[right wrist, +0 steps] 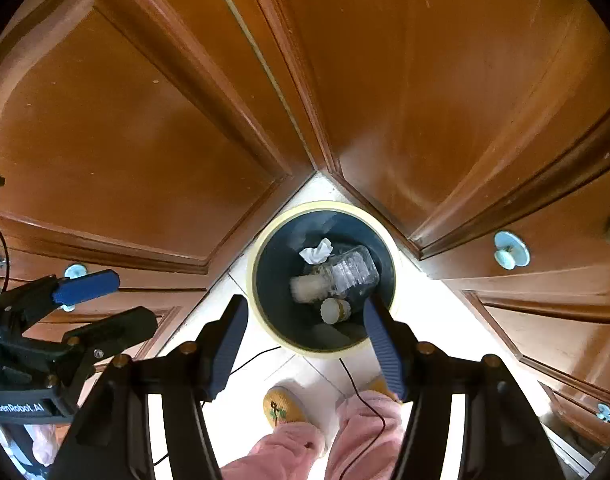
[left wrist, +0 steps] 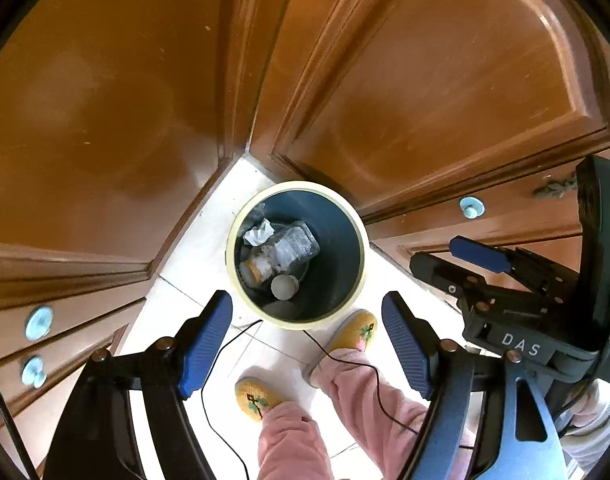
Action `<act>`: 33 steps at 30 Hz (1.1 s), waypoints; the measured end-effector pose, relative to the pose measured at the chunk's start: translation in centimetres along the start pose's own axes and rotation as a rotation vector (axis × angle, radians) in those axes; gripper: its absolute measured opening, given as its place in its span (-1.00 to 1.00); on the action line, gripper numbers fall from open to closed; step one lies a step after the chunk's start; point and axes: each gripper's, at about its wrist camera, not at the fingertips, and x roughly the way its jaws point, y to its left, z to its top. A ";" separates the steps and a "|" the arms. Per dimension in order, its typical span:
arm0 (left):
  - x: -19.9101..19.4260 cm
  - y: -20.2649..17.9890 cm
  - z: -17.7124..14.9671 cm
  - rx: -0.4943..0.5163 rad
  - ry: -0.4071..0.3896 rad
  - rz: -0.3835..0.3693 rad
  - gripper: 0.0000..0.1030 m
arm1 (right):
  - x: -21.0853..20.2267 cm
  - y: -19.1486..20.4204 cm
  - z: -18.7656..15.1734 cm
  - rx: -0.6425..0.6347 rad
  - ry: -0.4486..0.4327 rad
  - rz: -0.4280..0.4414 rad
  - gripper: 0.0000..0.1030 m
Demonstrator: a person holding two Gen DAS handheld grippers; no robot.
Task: Collect trash
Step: 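Raise both tools back up to the counter trash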
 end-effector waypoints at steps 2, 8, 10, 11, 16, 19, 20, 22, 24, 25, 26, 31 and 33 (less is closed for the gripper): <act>-1.5 -0.4 -0.1 0.000 -0.010 0.007 0.46 | -1.2 0.2 0.2 0.004 0.002 -0.016 0.18; -7.8 -3.3 -0.6 0.024 -0.063 0.015 0.53 | -6.6 0.7 0.1 0.013 0.007 -0.051 0.18; -10.2 -5.0 -0.8 0.059 -0.084 0.026 0.54 | -8.5 1.0 -0.3 0.010 -0.004 -0.079 0.18; -11.1 -5.8 -0.9 0.079 -0.095 0.031 0.55 | -9.7 1.1 -0.5 0.012 -0.011 -0.096 0.18; -16.6 -9.6 -1.1 0.143 -0.139 0.027 0.56 | -15.6 1.8 -1.6 0.001 0.003 -0.162 0.18; -19.8 -11.7 -1.4 0.198 -0.182 0.035 0.57 | -19.5 2.5 -2.0 -0.022 -0.013 -0.212 0.18; -20.6 -12.3 -1.5 0.216 -0.197 0.037 0.59 | -20.4 2.6 -1.9 -0.017 -0.018 -0.225 0.18; -22.5 -13.4 -1.8 0.242 -0.234 0.040 0.64 | -22.4 2.8 -1.9 0.006 -0.027 -0.237 0.18; -23.9 -14.5 -2.1 0.269 -0.263 0.045 0.68 | -24.6 3.0 -1.9 0.025 -0.044 -0.253 0.18; -24.6 -14.9 -2.2 0.284 -0.275 0.051 0.68 | -25.5 3.1 -1.9 0.029 -0.052 -0.268 0.18; -25.3 -15.4 -2.3 0.303 -0.288 0.058 0.68 | -26.6 3.2 -1.8 0.035 -0.065 -0.277 0.18; -29.3 -17.6 -1.7 0.371 -0.360 0.079 0.69 | -31.0 3.0 -1.5 0.113 -0.187 -0.274 0.18; -30.9 -18.1 -0.9 0.379 -0.373 0.068 0.69 | -32.9 2.7 -2.0 0.164 -0.249 -0.255 0.18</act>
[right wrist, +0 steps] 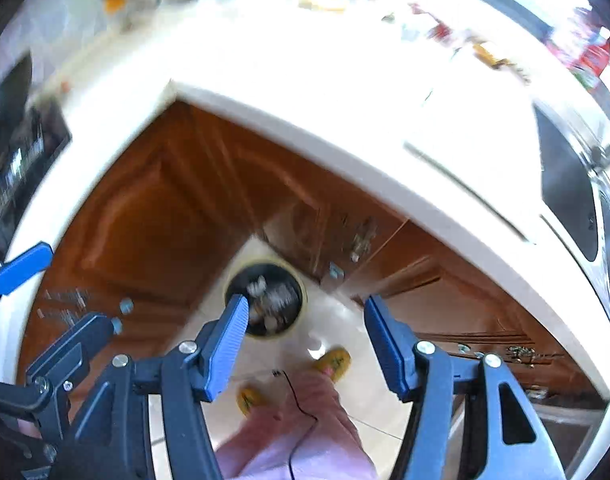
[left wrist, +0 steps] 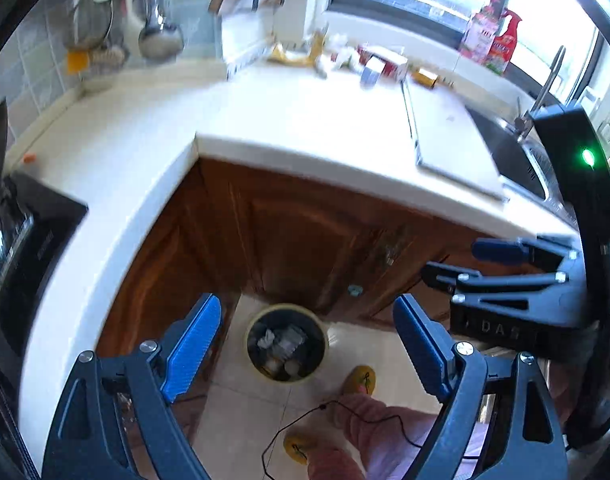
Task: Collect trash
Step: 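Raise both tools back up to the counter trash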
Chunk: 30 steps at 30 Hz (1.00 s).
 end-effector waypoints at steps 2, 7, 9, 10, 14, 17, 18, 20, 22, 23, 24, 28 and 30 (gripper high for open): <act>-1.5 -0.6 1.8 0.010 -0.030 -0.020 0.69 | -2.0 -0.8 -0.1 0.047 -0.049 0.006 0.18; -5.1 -2.9 6.2 0.075 -0.149 -0.033 0.88 | -6.5 -3.9 0.6 0.148 -0.175 -0.005 0.18; -6.2 -4.2 8.0 0.106 -0.202 -0.037 0.94 | -7.7 -5.1 1.2 0.186 -0.225 0.001 0.18; -6.7 -4.8 8.9 0.120 -0.225 -0.042 0.94 | -8.1 -5.6 1.5 0.199 -0.248 0.005 0.18; -7.6 -6.8 12.2 0.131 -0.267 -0.072 0.98 | -10.2 -8.5 3.7 0.251 -0.330 0.009 0.18; -6.8 -7.7 14.7 0.116 -0.270 -0.082 0.98 | -11.5 -10.1 5.9 0.272 -0.359 0.012 0.18; -6.4 -7.8 15.6 0.108 -0.267 -0.086 0.98 | -11.6 -10.6 6.6 0.272 -0.362 0.019 0.18; -4.8 -8.0 17.5 0.083 -0.258 -0.087 0.98 | -11.6 -11.8 8.9 0.255 -0.356 0.030 0.18; -3.1 -8.0 19.7 0.056 -0.241 -0.080 0.98 | -11.2 -13.1 11.2 0.228 -0.342 0.051 0.18; -1.8 -7.9 21.0 0.040 -0.234 -0.072 0.98 | -10.8 -13.9 12.7 0.212 -0.335 0.073 0.18; -0.7 -7.8 22.2 0.027 -0.230 -0.058 0.98 | -10.6 -14.4 13.7 0.201 -0.335 0.087 0.18; 4.6 -6.7 27.3 -0.040 -0.183 0.003 0.98 | -7.5 -16.6 19.7 0.144 -0.295 0.136 0.18; 7.3 -6.2 29.9 -0.076 -0.158 0.029 0.98 | -5.3 -17.8 22.8 0.150 -0.263 0.169 0.18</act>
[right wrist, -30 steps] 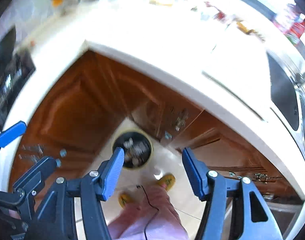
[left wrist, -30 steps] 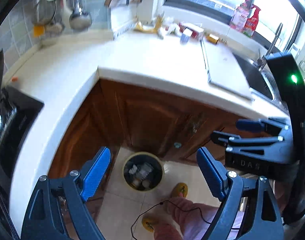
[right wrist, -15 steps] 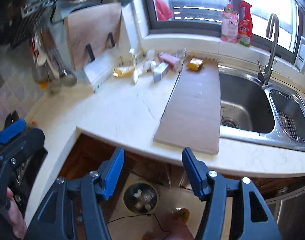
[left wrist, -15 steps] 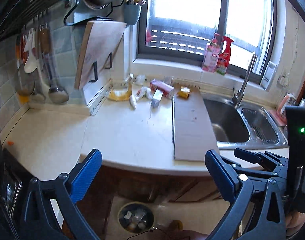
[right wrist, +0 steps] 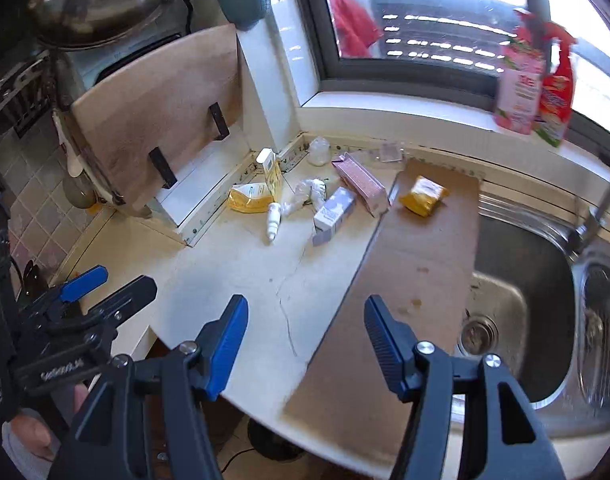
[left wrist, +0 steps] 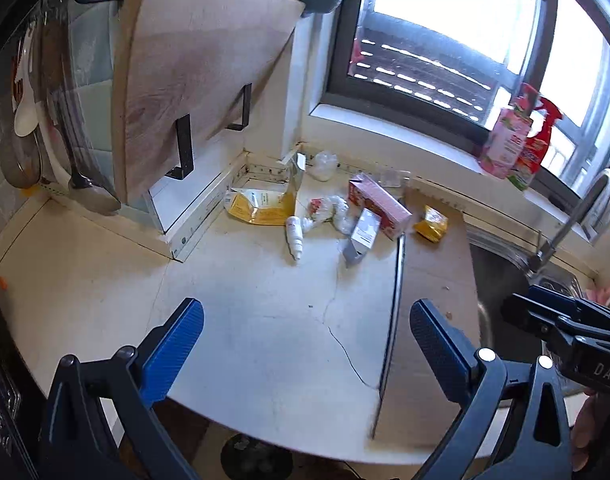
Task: Collect trash
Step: 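Raise both tools back up to the counter trash, then grasp the white dropper bottle with the left tool while the right tool grasps the blue-white box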
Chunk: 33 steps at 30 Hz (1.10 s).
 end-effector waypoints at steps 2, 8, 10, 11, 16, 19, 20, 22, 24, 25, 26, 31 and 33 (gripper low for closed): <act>3.2 0.6 2.3 -0.040 0.024 0.018 0.98 | 2.5 -1.2 2.3 0.032 0.024 0.042 0.18; 12.4 0.8 7.0 -0.059 0.078 0.083 0.98 | 12.6 -4.9 8.4 0.130 0.102 0.087 0.18; 15.3 0.9 8.3 -0.056 0.095 0.104 0.98 | 16.3 -5.6 9.4 0.163 0.156 0.085 0.18; 16.5 1.0 8.9 -0.058 0.101 0.112 0.98 | 17.7 -5.9 9.5 0.180 0.174 0.092 0.18; 21.7 1.7 11.2 -0.081 0.130 0.137 0.98 | 24.2 -6.8 9.9 0.242 0.251 0.073 0.18; 23.9 1.9 11.9 -0.096 0.150 0.139 0.98 | 26.6 -6.6 9.4 0.234 0.295 0.049 0.18; 24.5 1.9 12.0 -0.096 0.153 0.144 0.95 | 27.0 -6.4 9.2 0.228 0.303 0.049 0.18; 25.7 1.8 12.3 -0.096 0.162 0.147 0.83 | 27.8 -6.0 8.6 0.212 0.315 0.044 0.18; 27.0 1.5 12.4 -0.099 0.178 0.135 0.45 | 28.0 -5.8 8.3 0.195 0.297 0.033 0.17; 27.7 1.4 12.5 -0.101 0.189 0.127 0.31 | 28.0 -5.7 8.2 0.183 0.291 0.016 0.17; 28.1 1.3 12.5 -0.102 0.198 0.124 -0.06 | 28.0 -5.6 8.1 0.178 0.291 0.008 0.11; 28.5 0.7 12.1 -0.063 0.182 0.162 -0.94 | 27.6 -5.9 7.8 0.189 0.269 0.019 -0.19; 27.2 0.0 12.1 -0.019 0.133 0.192 -0.97 | 27.0 -5.9 7.7 0.189 0.263 0.031 -0.27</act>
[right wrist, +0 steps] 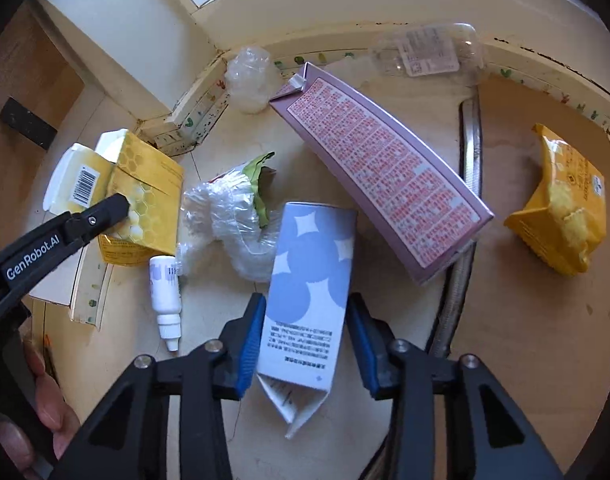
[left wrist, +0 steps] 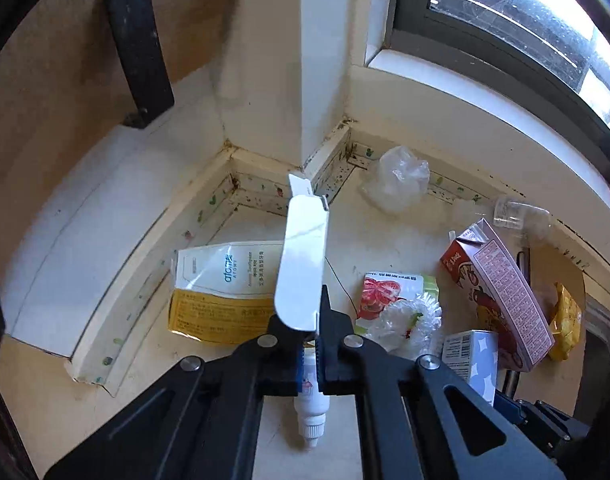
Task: Collect trash
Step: 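Grasp the white dropper bottle with the left tool while the right tool grasps the blue-white box, then carry the dropper bottle and blue-white box down over the trash bin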
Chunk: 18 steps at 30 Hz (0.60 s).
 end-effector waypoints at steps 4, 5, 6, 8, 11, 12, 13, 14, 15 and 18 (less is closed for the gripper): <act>-3.3 -0.5 -0.4 0.042 -0.095 0.045 -0.97 | -2.2 0.0 -0.9 -0.014 -0.028 0.026 -0.28; -4.3 -0.6 -0.6 0.052 -0.117 0.054 -0.97 | -2.9 0.1 -1.2 -0.019 -0.037 0.029 -0.28; -5.4 -0.7 -0.9 0.062 -0.138 0.058 -0.97 | -3.6 0.3 -1.6 -0.022 -0.047 0.035 -0.28; -7.6 -0.9 -1.4 0.074 -0.171 0.050 -0.97 | -4.9 0.3 -2.2 -0.026 -0.063 0.049 -0.29; -10.9 -1.3 -2.6 0.096 -0.208 0.038 -0.97 | -7.0 0.5 -3.5 -0.024 -0.086 0.080 -0.29; -11.9 -1.4 -3.0 0.101 -0.214 0.034 -0.97 | -7.7 0.6 -4.1 -0.023 -0.092 0.091 -0.29; -13.1 -1.4 -3.5 0.105 -0.218 0.027 -0.97 | -8.4 0.8 -4.6 -0.023 -0.097 0.098 -0.29; -14.1 -1.5 -4.0 0.108 -0.219 0.022 -0.97 | -9.0 1.0 -5.1 -0.024 -0.101 0.104 -0.29; -15.3 -1.5 -4.6 0.111 -0.221 0.016 -0.97 | -9.8 1.2 -5.7 -0.027 -0.105 0.112 -0.29; -18.7 -1.2 -6.5 0.114 -0.226 -0.015 -0.97 | -11.9 1.9 -7.8 -0.044 -0.127 0.120 -0.29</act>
